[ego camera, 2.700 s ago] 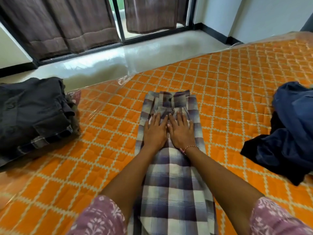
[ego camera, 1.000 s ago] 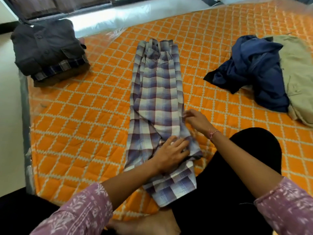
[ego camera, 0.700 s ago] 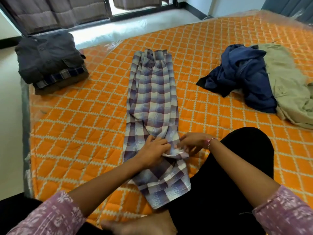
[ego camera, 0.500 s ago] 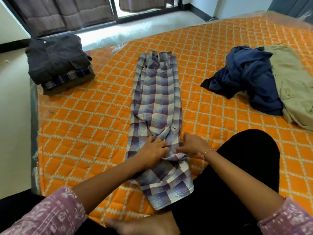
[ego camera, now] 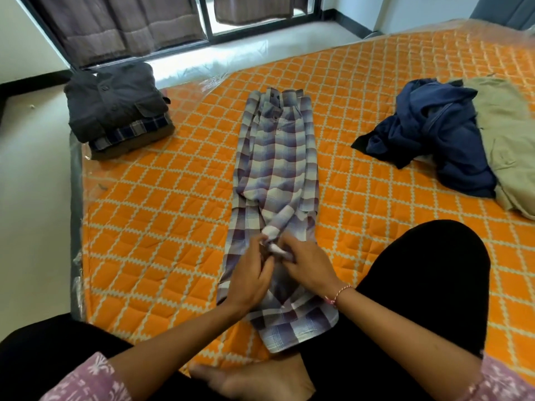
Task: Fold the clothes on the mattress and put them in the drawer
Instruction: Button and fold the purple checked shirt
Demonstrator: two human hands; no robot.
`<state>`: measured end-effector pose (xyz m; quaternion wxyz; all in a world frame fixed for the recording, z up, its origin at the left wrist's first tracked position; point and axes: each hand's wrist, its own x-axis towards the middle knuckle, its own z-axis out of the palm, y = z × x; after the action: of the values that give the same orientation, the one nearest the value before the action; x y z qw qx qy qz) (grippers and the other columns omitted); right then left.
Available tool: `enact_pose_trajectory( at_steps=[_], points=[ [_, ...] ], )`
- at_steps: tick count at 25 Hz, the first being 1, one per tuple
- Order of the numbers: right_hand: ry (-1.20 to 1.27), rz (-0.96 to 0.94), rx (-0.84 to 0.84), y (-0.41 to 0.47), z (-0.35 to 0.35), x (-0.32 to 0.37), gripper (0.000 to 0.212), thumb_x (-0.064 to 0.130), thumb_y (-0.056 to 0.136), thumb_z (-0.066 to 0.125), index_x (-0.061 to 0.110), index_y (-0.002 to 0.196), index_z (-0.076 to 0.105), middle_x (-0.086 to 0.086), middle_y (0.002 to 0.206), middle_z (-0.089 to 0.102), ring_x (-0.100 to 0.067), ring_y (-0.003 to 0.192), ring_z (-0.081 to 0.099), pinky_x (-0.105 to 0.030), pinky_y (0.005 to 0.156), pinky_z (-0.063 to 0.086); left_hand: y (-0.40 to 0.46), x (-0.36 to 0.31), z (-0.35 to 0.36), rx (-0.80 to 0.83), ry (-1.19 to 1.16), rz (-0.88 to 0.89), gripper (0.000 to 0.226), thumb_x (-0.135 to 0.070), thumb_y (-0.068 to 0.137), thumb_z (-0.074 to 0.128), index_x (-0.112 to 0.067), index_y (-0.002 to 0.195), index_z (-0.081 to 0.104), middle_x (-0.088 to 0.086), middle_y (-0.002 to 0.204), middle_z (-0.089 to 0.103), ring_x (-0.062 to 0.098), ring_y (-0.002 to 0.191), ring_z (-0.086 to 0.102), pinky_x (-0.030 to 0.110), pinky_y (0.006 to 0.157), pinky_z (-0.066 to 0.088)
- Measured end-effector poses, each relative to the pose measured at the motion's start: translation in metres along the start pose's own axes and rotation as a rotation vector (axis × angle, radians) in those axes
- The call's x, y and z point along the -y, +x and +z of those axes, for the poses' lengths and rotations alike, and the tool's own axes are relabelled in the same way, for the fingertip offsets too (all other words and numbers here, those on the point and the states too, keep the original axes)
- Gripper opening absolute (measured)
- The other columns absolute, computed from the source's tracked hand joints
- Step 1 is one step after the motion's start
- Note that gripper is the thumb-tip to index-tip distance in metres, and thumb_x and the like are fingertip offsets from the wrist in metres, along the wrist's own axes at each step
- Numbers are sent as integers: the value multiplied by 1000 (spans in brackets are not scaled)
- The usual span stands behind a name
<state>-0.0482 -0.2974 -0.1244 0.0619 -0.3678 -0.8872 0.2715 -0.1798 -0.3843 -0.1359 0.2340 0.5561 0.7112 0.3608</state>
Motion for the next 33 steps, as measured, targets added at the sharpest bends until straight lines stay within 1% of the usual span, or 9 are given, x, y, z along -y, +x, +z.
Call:
enact_pose_trajectory(
  at_steps=[3,5,7,11,19,23,25,28,33],
  points=[
    [-207,-134,223,-16,9,0,40,11,79,61,10,118,56,-14,114,56,-33,104,52,-41,78,44,25,-11,3,-96,353,289,39,-29,94,40,-13,127,55,11,126,55,23,113,50,34,88,44],
    [-356,-57,77,-23,9,-7,44,13,76,65,9,119,57,-17,119,53,-37,110,50,-44,82,44,60,-24,10,243,571,480,47,-30,96,29,-15,136,50,16,145,42,29,136,36,44,106,33],
    [-382,213,62,-32,7,-8,51,19,82,63,8,128,43,-14,124,47,-35,111,49,-42,79,45,90,-35,25,558,734,416,50,-32,103,22,-19,151,22,11,159,13,26,147,8,45,116,11],
    [-164,499,69,-43,-6,-8,29,15,90,52,9,119,47,-17,113,61,-36,104,58,-39,73,43,112,-19,50,693,869,297,62,-52,100,19,-26,153,-1,6,160,-8,22,147,-10,48,116,-9],
    [-773,45,508,-25,-25,24,33,18,102,35,11,123,59,-9,127,59,-25,117,56,-32,87,46,90,5,71,515,852,255,89,-79,78,-1,-29,151,-10,7,159,-14,23,147,-13,50,115,-16],
    [-513,204,181,4,-47,21,27,25,98,43,13,114,61,-10,117,62,-26,106,59,-31,73,45,93,3,44,335,740,426,59,-43,97,36,-22,151,23,10,158,19,28,146,15,52,117,16],
    [-330,194,50,14,-36,17,25,28,97,42,14,111,58,-9,110,61,-27,100,57,-32,67,38,77,19,24,107,641,264,58,-44,97,25,-16,147,33,14,153,30,32,143,26,50,112,26],
    [-317,181,329,30,-12,7,27,27,93,48,14,116,54,-9,114,61,-30,104,56,-35,73,45,31,42,8,186,677,26,80,-61,93,-5,-12,151,21,15,157,14,31,145,19,46,115,19],
    [-185,237,-70,84,-25,8,22,28,94,51,8,94,60,-11,92,63,-31,87,60,-32,62,41,21,37,2,-100,211,-364,50,-38,93,53,-6,131,48,17,126,55,32,109,55,41,84,50]
  ],
)
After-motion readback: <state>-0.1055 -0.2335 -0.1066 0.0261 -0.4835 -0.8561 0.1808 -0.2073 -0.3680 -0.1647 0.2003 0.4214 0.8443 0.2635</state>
